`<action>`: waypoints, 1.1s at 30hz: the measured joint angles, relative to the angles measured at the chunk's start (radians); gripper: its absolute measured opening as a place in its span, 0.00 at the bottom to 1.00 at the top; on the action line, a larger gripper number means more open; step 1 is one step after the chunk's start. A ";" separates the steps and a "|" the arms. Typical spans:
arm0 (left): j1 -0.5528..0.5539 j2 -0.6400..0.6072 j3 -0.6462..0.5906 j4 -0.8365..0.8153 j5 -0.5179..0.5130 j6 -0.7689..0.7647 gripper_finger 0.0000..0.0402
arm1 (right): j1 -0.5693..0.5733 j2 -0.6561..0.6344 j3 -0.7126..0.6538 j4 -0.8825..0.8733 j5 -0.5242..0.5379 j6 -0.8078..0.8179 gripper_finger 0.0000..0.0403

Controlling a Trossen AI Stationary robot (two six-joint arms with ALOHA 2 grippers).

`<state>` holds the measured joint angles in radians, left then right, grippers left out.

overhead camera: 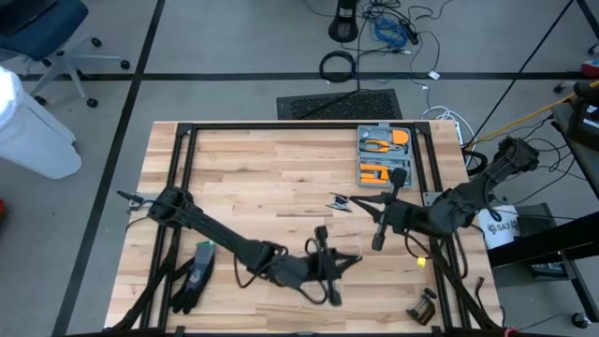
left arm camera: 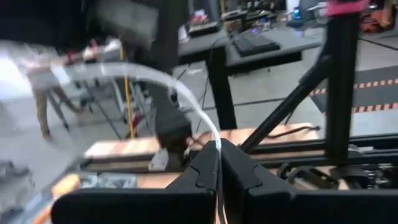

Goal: Coil cords
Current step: Uncoil the white wire from the spool

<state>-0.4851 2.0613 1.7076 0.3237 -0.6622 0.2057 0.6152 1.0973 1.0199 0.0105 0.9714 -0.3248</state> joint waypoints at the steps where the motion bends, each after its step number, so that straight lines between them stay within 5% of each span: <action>1: -0.014 0.000 0.016 -0.001 -0.019 0.036 0.02 | -0.001 0.001 0.000 -0.011 0.000 0.000 0.00; 5: -0.079 -0.017 0.069 -0.028 -0.188 0.208 0.02 | 0.000 0.002 0.000 -0.046 -0.010 -0.001 0.00; 17: -0.219 -0.132 0.086 -0.120 -0.907 0.537 0.02 | 0.011 -0.003 0.000 -0.037 -0.067 -0.001 0.00; 26: -0.220 -0.131 0.086 -0.161 -0.886 0.501 0.02 | 0.108 -0.008 0.098 -0.036 -0.172 0.071 0.00; 33: -0.241 -0.131 0.086 -0.168 -0.619 0.372 0.02 | 0.197 -0.011 0.125 -0.038 -0.151 0.044 0.00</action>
<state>-0.7261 1.9305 1.7931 0.1560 -1.2812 0.5779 0.8119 1.0866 1.1453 -0.0277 0.8203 -0.2808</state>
